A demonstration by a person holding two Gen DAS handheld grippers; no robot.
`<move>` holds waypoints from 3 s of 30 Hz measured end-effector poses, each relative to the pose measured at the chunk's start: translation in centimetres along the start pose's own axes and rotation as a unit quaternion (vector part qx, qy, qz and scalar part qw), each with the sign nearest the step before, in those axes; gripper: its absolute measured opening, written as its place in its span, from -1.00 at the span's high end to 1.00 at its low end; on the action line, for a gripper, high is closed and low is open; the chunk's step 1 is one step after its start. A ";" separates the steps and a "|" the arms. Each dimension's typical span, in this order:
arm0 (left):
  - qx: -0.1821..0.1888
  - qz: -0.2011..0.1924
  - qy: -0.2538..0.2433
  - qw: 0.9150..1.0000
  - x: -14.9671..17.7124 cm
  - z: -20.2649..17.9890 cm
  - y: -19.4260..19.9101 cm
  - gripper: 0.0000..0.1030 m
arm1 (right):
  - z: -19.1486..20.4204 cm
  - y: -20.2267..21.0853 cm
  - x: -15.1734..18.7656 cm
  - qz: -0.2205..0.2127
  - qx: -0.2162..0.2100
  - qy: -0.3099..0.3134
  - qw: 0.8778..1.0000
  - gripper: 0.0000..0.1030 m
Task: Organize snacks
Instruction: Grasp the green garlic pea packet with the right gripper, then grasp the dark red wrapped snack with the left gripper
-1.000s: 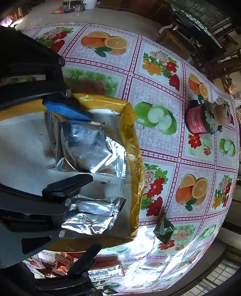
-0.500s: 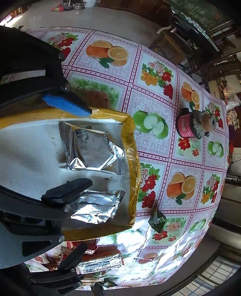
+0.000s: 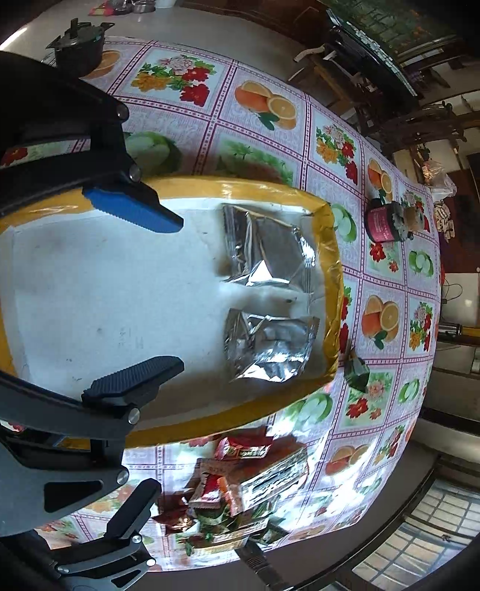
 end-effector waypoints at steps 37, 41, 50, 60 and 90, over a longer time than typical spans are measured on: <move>0.074 0.036 -0.106 0.991 7.1 -10.9 1.0 -0.38 | -22.4 0.1 7.9 -0.034 0.091 -0.323 0.942 -0.31; 0.080 0.033 -0.105 0.991 6.8 -10.9 1.4 -0.39 | -22.6 -1.2 6.6 -0.038 0.065 -0.322 0.944 -0.26; 0.086 0.023 -0.104 0.991 6.7 -11.0 1.9 -0.47 | -22.3 -3.4 7.3 0.018 0.041 -0.319 0.947 0.05; 0.084 0.026 -0.103 0.991 7.0 -11.4 1.7 -0.48 | -20.8 -2.3 11.1 0.071 0.068 -0.279 0.955 0.28; 0.072 0.118 -0.057 0.989 8.4 -25.1 -4.7 -0.49 | -17.5 4.3 19.8 0.054 0.098 -0.286 0.952 0.28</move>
Point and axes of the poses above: each gripper's, at about its wrist camera, not at the fingertips, and y roughly against the way its jaws point, z to its left, x to its underside, the point moved 6 cm from there along -y, roughly the way its jaws point, and after that the axes turned 8 degrees about y, right-handed, at the moved point
